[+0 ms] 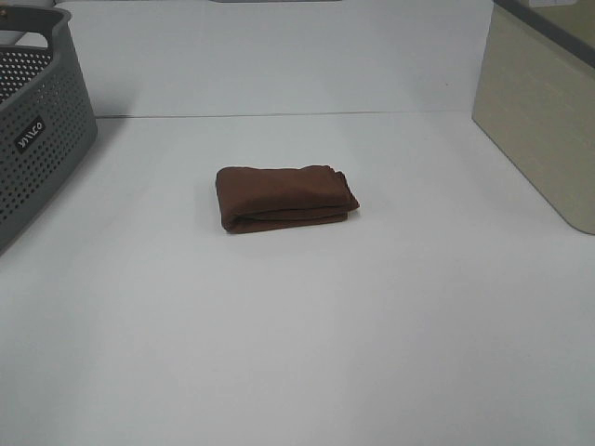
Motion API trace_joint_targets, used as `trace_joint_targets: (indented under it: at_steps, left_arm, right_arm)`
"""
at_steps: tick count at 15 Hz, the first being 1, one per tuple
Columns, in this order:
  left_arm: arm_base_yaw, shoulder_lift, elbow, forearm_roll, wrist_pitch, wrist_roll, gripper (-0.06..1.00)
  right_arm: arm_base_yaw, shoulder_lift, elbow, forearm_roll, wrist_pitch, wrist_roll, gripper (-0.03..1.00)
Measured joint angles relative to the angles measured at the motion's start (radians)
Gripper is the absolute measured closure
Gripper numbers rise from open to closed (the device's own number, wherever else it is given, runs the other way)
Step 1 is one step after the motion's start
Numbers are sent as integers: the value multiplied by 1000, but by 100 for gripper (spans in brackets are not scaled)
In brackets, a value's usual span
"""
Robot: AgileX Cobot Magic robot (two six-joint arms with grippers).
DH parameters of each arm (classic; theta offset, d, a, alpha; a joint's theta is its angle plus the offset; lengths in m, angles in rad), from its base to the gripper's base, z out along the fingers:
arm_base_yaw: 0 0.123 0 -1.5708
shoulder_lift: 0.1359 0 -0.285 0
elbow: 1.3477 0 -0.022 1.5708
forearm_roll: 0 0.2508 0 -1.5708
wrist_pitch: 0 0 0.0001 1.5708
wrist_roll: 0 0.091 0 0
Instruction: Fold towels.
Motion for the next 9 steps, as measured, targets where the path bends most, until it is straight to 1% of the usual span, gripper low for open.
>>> trace_joint_targets:
  at_steps: [3,4,5,6,7,9]
  left_arm:
    - [0,-240,98,-49,1,79,21]
    - [0,-304,128,-67,1,102,21]
    - [0,-326,140,-77,1,113,21]
    - [0,-391,160,-105,-24,150,21]
    - [0,-399,161,-117,-44,173,21]
    - [0,-399,174,-137,-92,223,21]
  right_arm:
    - [0,-282,113,-1,-3,-45,8]
    - [0,-325,130,-4,-10,-51,8]
    - [0,-399,152,-11,-29,-56,8]
    - [0,-488,160,-23,-91,-84,8]
    - [0,-511,163,-29,-120,-105,8]
    - [0,-511,194,-34,-144,-124,8]
